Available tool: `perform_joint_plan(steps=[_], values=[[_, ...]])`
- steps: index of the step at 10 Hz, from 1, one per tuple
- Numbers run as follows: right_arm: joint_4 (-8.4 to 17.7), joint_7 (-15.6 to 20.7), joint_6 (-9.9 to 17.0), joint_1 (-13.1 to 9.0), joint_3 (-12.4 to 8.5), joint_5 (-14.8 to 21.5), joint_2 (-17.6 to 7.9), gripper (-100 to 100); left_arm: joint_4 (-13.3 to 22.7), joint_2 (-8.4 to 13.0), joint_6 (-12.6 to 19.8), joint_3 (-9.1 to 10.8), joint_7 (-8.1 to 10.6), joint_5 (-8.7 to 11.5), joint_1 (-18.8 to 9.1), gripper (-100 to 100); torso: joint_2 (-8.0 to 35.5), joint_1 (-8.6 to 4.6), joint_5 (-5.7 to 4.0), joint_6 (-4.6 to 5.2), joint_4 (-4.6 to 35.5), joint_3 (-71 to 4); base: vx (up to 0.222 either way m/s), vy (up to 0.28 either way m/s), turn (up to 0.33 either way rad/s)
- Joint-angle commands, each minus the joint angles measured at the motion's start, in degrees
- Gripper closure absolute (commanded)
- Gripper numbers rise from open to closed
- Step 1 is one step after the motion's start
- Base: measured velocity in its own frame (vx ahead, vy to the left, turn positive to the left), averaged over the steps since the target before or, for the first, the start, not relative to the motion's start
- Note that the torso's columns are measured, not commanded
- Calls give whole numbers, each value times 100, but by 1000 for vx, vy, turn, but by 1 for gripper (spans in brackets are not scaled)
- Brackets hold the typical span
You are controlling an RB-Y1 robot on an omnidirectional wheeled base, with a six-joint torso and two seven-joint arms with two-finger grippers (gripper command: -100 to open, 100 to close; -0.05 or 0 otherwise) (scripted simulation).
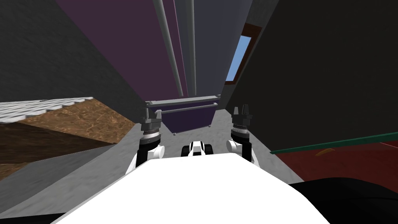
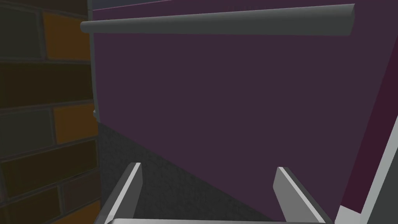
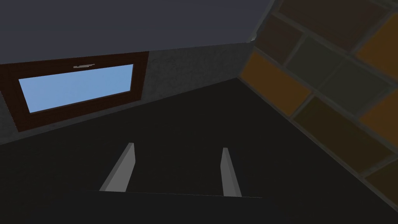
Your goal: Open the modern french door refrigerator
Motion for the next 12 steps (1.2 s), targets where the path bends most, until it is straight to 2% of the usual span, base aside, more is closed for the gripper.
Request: perform_joint_plan(steps=[1,3,6,8,9,12], values=[[0,0,0,0,0,0,0,0,366,300,-254,9,10,19,-53,-100,4,0,0,1,2,3,79,-19,6],[0,0,0,0,0,0,0,0,669,459,-468,22,24,40,-83,-100,2,0,0,0,1,1,84,-30,10],[0,0,0,0,0,0,0,0,1154,588,-829,44,47,75,-134,-100,1,4,1,0,1,1,104,-27,9],[0,0,0,0,0,0,0,0,1522,619,-1093,60,63,102,-172,-100,2,2,1,0,1,1,108,-32,10],[0,0,0,0,0,0,0,0,1559,619,-1093,60,63,102,-172,-100,6,1,0,0,2,4,62,-20,5],[0,0,0,0,0,0,0,0,2105,618,-1525,86,91,144,-234,-100,5,0,0,1,2,4,80,-28,9]])
